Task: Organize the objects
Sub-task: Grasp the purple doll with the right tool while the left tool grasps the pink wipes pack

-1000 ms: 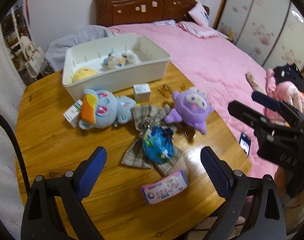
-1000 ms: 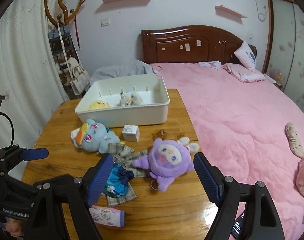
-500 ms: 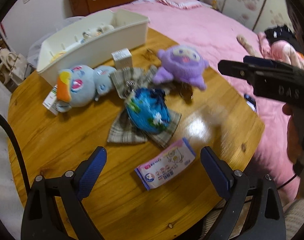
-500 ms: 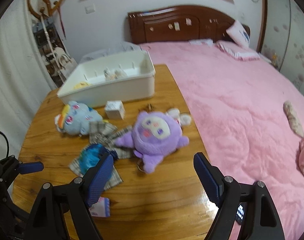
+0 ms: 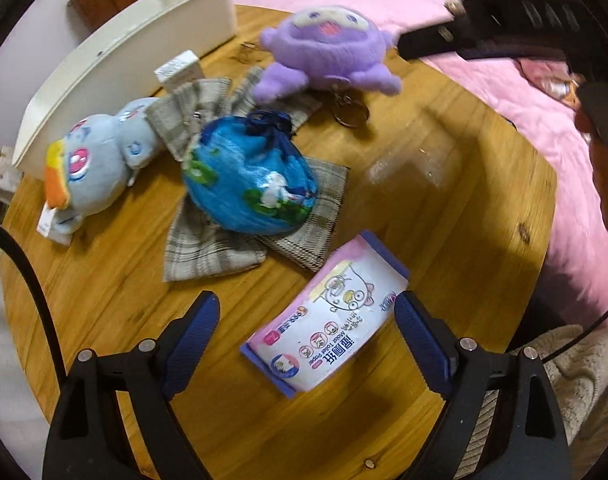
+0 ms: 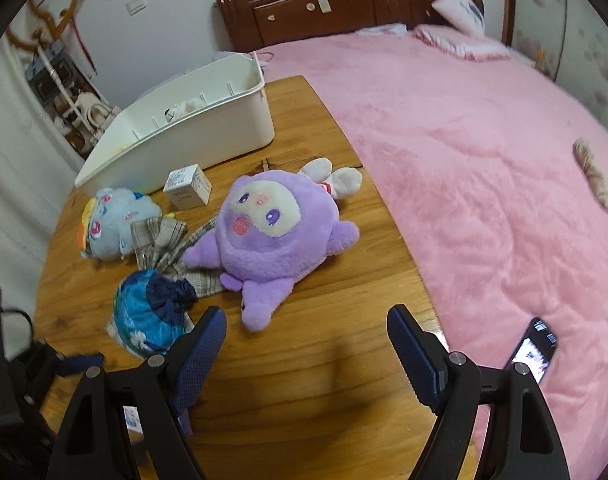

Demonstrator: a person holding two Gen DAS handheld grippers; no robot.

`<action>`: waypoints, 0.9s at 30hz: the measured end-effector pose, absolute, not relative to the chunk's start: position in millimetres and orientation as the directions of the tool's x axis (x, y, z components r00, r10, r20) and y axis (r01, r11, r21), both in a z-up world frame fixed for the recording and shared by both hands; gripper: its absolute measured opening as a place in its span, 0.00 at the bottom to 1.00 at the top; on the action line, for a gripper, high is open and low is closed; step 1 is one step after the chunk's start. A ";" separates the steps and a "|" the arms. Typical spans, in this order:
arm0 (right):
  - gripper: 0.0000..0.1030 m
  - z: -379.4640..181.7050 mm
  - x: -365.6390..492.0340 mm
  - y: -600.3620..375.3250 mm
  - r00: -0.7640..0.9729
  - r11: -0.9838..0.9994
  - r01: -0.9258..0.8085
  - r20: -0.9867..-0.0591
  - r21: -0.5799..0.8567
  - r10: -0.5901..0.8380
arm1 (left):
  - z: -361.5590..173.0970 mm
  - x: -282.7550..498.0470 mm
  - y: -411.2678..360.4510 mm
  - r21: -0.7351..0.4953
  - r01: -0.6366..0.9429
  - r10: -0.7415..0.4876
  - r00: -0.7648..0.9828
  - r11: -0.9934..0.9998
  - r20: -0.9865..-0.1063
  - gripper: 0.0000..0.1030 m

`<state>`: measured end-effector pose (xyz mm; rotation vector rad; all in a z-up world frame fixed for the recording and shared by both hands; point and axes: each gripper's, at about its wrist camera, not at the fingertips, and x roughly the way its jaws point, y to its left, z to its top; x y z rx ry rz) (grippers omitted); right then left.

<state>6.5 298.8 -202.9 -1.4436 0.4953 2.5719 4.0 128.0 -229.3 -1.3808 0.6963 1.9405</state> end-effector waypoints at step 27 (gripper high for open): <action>0.81 -252.4 -84.9 316.7 -0.503 -0.782 -0.376 -0.819 0.496 -0.277 | -238.0 19.0 138.6 -0.023 -0.764 0.223 -0.160 -0.645 -0.962 0.47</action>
